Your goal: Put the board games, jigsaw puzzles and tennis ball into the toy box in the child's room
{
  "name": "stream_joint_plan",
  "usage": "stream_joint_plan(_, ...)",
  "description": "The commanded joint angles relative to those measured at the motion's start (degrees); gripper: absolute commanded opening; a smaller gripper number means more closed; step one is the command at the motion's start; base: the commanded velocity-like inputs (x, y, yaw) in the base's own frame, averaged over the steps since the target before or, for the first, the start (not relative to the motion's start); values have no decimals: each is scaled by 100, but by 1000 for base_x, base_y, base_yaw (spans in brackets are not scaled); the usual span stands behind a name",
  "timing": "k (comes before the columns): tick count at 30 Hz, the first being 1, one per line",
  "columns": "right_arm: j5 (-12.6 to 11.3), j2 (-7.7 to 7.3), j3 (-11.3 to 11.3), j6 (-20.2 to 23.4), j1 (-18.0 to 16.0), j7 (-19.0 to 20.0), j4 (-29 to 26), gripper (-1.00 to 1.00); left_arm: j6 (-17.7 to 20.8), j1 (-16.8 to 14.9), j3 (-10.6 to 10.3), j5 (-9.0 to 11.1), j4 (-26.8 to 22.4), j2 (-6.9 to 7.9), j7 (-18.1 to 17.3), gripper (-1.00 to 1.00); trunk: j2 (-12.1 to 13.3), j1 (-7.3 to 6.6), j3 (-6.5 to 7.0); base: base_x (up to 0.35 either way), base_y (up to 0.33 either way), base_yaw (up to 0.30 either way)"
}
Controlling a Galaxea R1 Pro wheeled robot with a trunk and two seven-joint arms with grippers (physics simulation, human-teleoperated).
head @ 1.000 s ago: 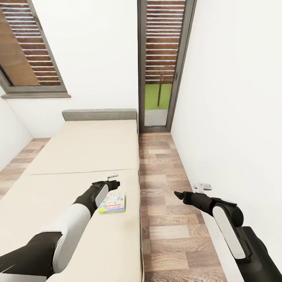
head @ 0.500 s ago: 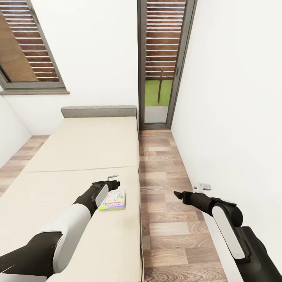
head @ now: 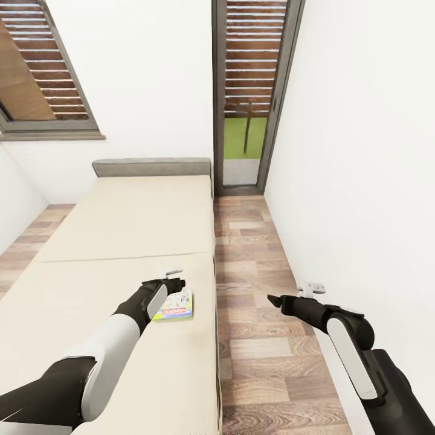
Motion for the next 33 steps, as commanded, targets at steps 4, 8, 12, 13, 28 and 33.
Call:
stream_joint_plan(4, -48, -5, 10, 7, -5, -48, -6, 100, 29, -2, 21, 60, -14, -2, 29, 100, -11, 3, -48, 0, 0, 0)
stream_joint_plan(8, -48, -5, 16, -1, -7, -48, -6, 100, 28, -2, 19, 58, -19, 3, 29, 100, -11, 3, -86, 0, 0, 0)
stream_joint_plan(12, -48, -5, 18, -5, -5, -48, -6, 100, 35, -2, 18, 60, -42, 9, 21, 100, -11, 3, -124, 0, 0, 0)
stream_joint_plan(13, -48, -5, 16, -5, -5, -48, -6, 100, 39, -2, 19, 61, -45, 10, 19, 100, -11, 3, -133, 0, 0, 0)
stream_joint_plan(28, -41, -5, 5, -13, -5, -48, -6, 100, 101, -100, 50, 49, -92, -4, 75, 100, -11, 3, -275, 0, 0, 0)
stream_joint_plan(33, -43, -5, 11, -20, -7, -49, -6, 100, 120, -106, 48, 40, -295, -12, 80, 100, -11, 3, -322, 0, 0, 0)
